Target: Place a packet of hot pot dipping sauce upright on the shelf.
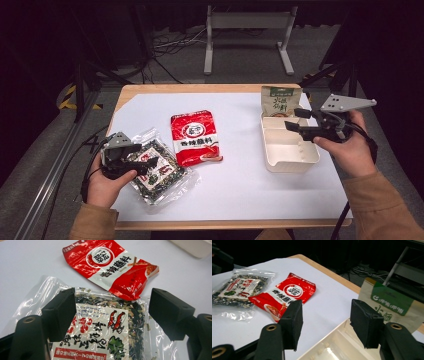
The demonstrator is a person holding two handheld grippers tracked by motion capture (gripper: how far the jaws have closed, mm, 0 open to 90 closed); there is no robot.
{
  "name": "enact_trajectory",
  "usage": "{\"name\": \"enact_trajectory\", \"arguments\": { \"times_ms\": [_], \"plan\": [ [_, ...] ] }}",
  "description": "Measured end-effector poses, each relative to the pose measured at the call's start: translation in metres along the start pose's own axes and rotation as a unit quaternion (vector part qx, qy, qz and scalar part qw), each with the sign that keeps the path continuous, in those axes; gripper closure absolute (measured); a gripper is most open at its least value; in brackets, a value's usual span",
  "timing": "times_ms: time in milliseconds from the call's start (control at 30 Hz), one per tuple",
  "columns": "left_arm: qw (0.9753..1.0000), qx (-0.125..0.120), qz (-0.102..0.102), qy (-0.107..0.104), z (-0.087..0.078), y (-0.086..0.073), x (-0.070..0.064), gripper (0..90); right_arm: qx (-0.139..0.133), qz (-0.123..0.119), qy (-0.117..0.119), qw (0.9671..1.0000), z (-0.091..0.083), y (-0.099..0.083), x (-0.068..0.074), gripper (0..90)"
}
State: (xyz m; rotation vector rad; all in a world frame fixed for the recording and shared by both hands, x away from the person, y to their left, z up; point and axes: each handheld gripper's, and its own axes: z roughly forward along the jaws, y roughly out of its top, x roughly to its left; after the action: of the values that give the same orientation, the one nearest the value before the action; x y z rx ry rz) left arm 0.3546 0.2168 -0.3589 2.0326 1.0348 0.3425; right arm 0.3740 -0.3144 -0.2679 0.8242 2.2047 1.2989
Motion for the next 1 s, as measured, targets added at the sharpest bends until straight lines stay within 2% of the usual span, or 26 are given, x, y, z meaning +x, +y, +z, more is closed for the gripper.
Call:
{"name": "enact_trajectory", "arguments": {
  "times_ms": [33,133,233,367,433,533,633,667,733,767,833,867,933,967,1000],
  "plan": [
    [1.0,0.0,-0.002,0.0,0.0,0.001,0.0,19.0,-0.003,0.009,0.008,0.9999,0.0,-0.003,0.004,43.5],
    [0.9999,0.0,-0.01,0.011,0.0,0.002,0.001,17.2,-0.004,0.014,0.013,0.9998,0.0,-0.008,0.013,43.5],
    [0.9999,0.004,-0.01,0.0,0.0,0.003,-0.001,26.2,-0.008,0.019,0.012,0.9997,0.001,-0.014,0.021,43.5],
    [0.9999,-0.002,-0.007,-0.011,0.0,0.007,-0.002,28.5,-0.015,0.019,0.012,0.9996,0.002,-0.019,0.031,43.3],
    [1.0,0.001,0.008,-0.002,-0.001,0.01,-0.002,27.9,-0.014,0.012,0.011,0.9998,0.003,-0.021,0.038,43.2],
    [0.9999,0.001,0.015,-0.006,-0.004,0.018,0.003,26.5,-0.019,0.01,0.022,0.9995,0.01,-0.025,0.048,43.1],
    [0.999,-0.009,0.039,0.017,-0.004,0.024,0.003,27.1,-0.024,0.009,0.027,0.9993,0.014,-0.026,0.052,43.0],
    [0.9991,-0.008,0.038,0.02,-0.002,0.027,0.004,26.4,-0.026,0.01,0.029,0.9992,0.015,-0.027,0.053,43.0],
    [0.9994,-0.011,0.031,0.004,0.002,0.031,0.008,28.6,-0.033,0.016,0.032,0.9988,0.019,-0.03,0.055,43.0],
    [0.9995,-0.011,0.029,-0.001,0.004,0.033,0.009,31.2,-0.027,0.013,0.031,0.9991,0.021,-0.031,0.056,42.2],
    [0.9997,-0.012,0.023,-0.001,0.01,0.038,0.012,26.6,-0.024,0.009,0.026,0.9993,0.022,-0.032,0.057,41.8],
    [0.9996,-0.015,0.023,0.007,0.014,0.041,0.013,26.6,-0.022,0.005,0.022,0.9995,0.023,-0.033,0.057,41.7],
    [0.9996,-0.016,0.017,0.012,0.022,0.046,0.018,21.7,-0.02,0.006,0.026,0.9994,0.025,-0.035,0.057,41.5],
    [0.9997,-0.018,0.011,0.01,0.027,0.049,0.021,21.3,-0.019,0.007,0.026,0.9994,0.027,-0.036,0.056,41.5],
    [0.9996,-0.021,0.014,0.008,0.032,0.05,0.025,21.4,-0.015,0.009,0.025,0.9995,0.028,-0.038,0.056,41.5]
  ]
}}
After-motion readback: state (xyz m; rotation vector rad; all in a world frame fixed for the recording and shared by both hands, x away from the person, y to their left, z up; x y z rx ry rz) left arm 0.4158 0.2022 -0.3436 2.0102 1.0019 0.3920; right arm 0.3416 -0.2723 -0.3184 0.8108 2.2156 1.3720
